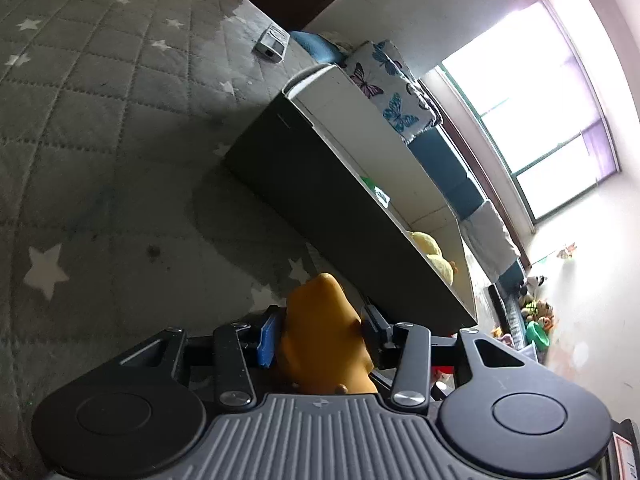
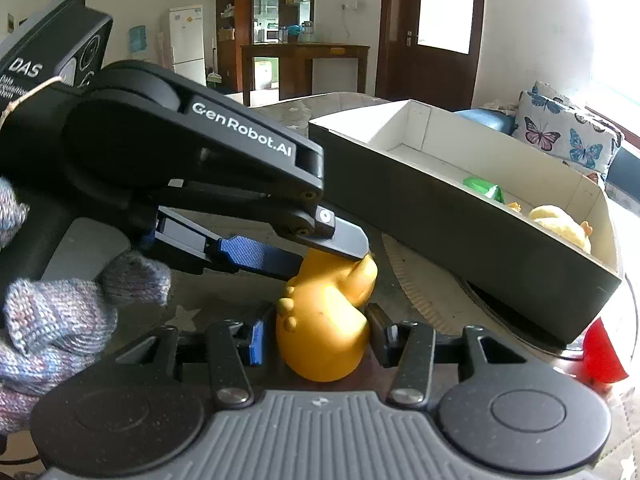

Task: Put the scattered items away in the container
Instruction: 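Lift the orange duck with both tools over the box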

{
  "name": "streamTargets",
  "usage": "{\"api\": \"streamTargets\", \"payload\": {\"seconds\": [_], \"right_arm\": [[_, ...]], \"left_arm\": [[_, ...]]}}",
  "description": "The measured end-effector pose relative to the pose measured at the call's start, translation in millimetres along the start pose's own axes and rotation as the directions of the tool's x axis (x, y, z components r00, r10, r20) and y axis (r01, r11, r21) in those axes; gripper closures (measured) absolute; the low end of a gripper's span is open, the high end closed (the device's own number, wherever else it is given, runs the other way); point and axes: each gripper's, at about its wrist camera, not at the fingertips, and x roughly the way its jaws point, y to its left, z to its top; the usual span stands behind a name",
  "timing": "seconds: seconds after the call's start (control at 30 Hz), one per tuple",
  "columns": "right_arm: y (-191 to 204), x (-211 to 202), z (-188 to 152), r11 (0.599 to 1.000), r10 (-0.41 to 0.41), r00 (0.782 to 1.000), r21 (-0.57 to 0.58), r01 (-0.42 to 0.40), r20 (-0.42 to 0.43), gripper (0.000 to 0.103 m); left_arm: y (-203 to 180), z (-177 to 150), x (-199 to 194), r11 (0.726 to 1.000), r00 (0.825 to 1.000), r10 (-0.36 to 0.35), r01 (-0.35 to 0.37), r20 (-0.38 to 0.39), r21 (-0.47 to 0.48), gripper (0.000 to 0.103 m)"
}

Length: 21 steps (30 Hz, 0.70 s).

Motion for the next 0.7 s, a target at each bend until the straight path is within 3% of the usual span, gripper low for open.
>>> {"api": "streamTargets", "payload": {"seconds": [0.37,0.7], "right_arm": [[-0.7,-16.0,5.4,1.000,-0.002,0.999,-0.010,0.002,0.048,0.058],[-27.3,-31.9,45.6,0.998,-0.055,0.986,-0.029,0.060,0.157,0.058]], "left_arm": [[-15.1,1.5,-15.3,0.999,1.000,-0.016,0.016,0.017,0.029,0.057],[-70.0,39.0,-13.6,0.989,0.995,-0.067,0.057,0.070,0.137,0.057]]}}
